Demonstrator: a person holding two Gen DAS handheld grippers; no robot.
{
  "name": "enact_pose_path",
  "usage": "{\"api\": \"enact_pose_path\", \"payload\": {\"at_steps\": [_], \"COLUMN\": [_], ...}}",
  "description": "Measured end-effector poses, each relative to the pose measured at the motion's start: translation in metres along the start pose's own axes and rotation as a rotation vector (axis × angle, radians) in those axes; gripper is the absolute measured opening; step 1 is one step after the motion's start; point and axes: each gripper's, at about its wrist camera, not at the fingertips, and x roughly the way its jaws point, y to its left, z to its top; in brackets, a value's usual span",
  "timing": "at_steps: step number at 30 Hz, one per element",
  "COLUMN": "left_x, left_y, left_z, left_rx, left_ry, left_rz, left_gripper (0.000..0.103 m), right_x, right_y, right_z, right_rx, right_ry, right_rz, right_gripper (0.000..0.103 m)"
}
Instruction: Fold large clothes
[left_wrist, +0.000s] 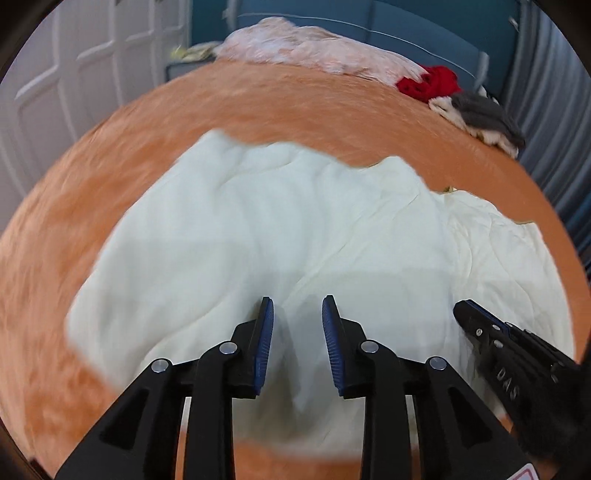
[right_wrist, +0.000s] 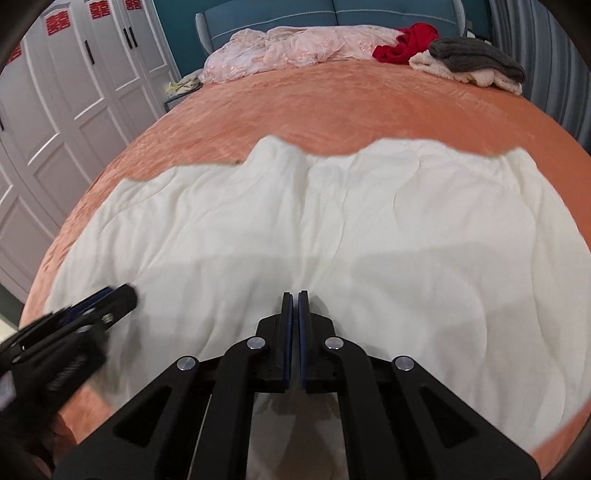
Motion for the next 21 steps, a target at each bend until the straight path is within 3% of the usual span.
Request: {"api": "enact_pose_path", "payload": {"at_steps": [3, 5, 10, 14, 17, 21], "left_x": [-0.018, -0.023, -0.016, -0.034, -0.016, -0.006], "left_y": [0.029, 0.053, 0.096, 0.119, 0.135, 0.143], "left_z": [-0.017, -0.024, -0.023, -0.032, -0.043, -0.043], "left_rx": [-0.064, -0.145, -0.354, -0.449, -0.546, -0.656], "left_ry": [0.021, 0.033, 0.105, 0.09, 0.171, 0.172], "left_rz": [0.024, 0.03, -0.074, -0.01, -0.081, -0.158], "left_gripper": [0.031, 0.044, 0.044, 0.045, 0.045, 0.045], "right_x": [-0.008, -0.013, -0.017, -0.015, -0.01, -0.006], "right_y": [0.008, 0.012, 0.013, 0.016, 0.016, 0.016], "right_z": [-0.015, -0.024, -0.027, -0.024, -0.023, -0.021], "right_rx": [-0.009, -0.01, 0.014, 0.012, 0.04, 0.068], "right_ry": [0.018, 0.029, 0.061, 0.092, 0.105, 0.119], "right_rz": [-0.004, -0.01, -0.005, -0.018, -0.006, -0.003], "right_gripper": [0.002, 0.002, 0.002, 0.002, 0.002, 0.002]}}
